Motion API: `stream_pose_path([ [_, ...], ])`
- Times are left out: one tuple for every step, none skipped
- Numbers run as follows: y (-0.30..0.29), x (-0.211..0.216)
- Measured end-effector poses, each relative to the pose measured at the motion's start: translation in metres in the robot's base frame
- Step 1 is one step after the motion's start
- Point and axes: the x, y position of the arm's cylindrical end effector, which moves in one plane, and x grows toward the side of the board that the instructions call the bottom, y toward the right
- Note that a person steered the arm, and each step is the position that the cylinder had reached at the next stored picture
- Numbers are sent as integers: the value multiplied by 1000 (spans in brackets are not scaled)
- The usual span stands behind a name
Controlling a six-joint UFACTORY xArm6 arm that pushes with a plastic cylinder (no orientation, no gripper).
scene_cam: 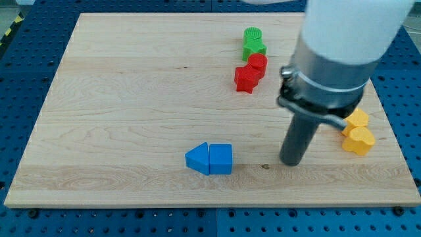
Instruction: Move the red star to the top of the board
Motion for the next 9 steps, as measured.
stream_pose_path([
  [40, -43],
  [51, -83],
  [26, -111],
  [-3, -136],
  [-47, -152],
  [-85, -153],
  [-91, -153],
  [-91, -149],
  [-91, -137],
])
